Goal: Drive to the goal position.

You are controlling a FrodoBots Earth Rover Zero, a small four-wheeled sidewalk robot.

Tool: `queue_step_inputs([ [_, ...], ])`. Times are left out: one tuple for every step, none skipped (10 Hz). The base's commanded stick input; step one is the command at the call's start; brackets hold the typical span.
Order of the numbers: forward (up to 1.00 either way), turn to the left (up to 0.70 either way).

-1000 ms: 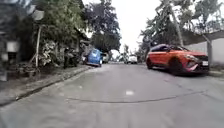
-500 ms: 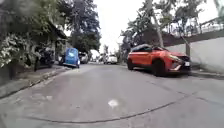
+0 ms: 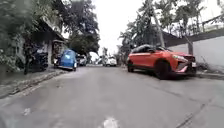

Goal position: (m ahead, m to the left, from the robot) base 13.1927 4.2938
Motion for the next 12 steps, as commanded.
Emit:
queue_step_inputs([
  [1.00, -0.05],
  [1.00, -0.25],
  [1.00, -0.40],
  [1.00, -0.40],
  [1.00, -0.24],
  [1.00, 0.00],
  [1.00, 0.01],
  [1.00, 0.03],
  [1.00, 0.04],
  [1.00, 0.00],
  [1.00, 0.00],
  [1.00, 0.00],
])
